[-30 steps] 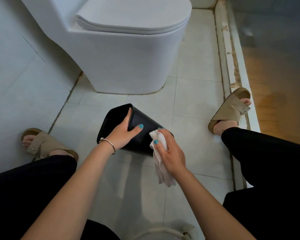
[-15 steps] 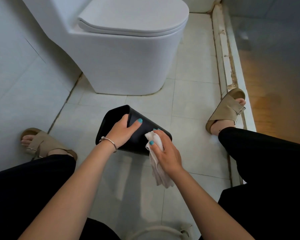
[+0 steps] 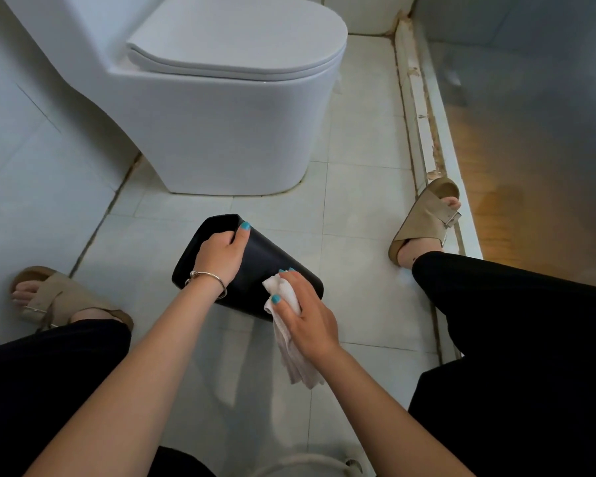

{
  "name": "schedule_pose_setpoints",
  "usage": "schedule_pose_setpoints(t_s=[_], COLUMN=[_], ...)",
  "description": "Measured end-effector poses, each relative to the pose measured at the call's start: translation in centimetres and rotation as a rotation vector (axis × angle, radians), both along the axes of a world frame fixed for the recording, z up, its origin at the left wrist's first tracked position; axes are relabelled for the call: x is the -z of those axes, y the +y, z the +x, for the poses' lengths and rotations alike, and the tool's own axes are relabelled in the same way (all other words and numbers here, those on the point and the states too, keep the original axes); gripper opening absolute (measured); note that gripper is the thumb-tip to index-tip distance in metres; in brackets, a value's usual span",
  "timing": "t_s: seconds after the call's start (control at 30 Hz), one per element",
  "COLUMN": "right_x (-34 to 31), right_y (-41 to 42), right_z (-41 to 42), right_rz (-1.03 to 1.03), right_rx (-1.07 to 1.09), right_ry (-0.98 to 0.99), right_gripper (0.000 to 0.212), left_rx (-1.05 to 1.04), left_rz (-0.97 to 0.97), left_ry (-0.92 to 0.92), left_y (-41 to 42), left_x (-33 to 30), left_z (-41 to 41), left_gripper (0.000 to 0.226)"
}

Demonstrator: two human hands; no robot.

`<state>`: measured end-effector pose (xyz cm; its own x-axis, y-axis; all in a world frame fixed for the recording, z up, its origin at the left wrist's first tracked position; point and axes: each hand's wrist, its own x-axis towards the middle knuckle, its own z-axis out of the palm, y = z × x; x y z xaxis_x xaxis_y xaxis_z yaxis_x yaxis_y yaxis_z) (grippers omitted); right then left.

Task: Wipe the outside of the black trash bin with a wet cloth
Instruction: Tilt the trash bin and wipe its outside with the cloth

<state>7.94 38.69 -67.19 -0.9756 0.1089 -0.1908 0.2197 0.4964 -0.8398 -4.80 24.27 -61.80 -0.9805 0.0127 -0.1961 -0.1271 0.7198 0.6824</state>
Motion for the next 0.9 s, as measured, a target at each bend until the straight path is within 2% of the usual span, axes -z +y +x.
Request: schedule_pose_setpoints(t_s=[0.57, 0.9], right_x=[0.0, 0.1], right_y=[0.0, -0.2], right_z=[0.8, 1.0], right_rz=[0.045, 0.055], right_rx=[-0.042, -0.073], right_ry=[-0.027, -0.021], right_gripper=[0.043, 0.046], left_rx=[-0.042, -0.059], left_rz=[-0.152, -0.129], left_ry=[-0.072, -0.116], left_y=[1.7, 1.2], left_x=[-0.9, -0.7], left_z=[-1.0, -0.8], left_gripper=[0.063, 0.04])
